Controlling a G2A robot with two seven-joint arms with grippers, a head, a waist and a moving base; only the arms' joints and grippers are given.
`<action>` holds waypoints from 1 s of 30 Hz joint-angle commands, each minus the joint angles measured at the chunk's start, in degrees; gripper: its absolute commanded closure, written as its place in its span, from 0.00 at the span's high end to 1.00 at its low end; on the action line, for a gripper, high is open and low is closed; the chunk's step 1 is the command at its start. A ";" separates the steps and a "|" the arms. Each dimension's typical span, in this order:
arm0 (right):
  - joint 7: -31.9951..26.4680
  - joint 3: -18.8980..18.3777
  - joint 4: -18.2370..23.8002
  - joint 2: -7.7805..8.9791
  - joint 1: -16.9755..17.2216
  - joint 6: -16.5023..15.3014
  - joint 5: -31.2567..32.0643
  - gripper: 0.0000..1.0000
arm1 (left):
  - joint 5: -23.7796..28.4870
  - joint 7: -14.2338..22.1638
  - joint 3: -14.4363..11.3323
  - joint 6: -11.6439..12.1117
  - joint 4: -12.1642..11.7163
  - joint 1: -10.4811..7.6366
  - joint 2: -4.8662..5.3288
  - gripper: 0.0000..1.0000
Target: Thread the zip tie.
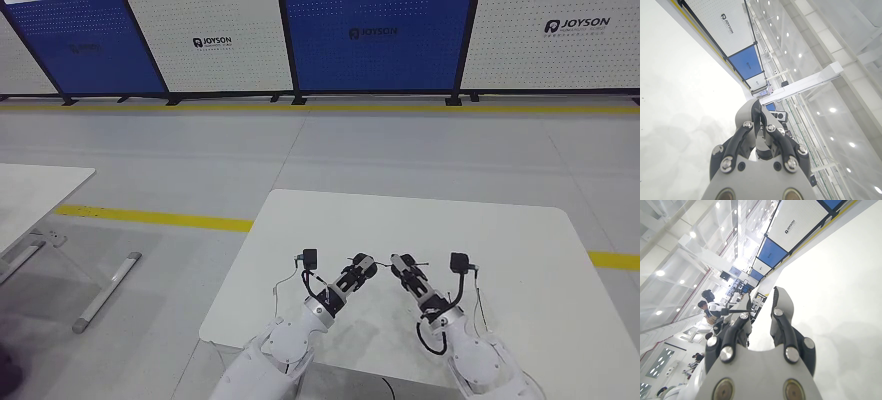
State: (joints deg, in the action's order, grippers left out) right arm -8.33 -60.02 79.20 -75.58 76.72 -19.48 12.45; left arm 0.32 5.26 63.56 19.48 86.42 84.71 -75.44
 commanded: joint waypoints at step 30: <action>-0.52 0.42 2.87 1.05 1.70 0.00 0.94 0.00 | 0.00 0.00 0.00 0.00 0.00 0.00 0.00 0.00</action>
State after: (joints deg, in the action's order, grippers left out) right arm -8.02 -59.69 82.21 -74.53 78.66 -19.48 14.00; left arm 0.32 5.25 63.56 19.48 86.42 84.71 -75.44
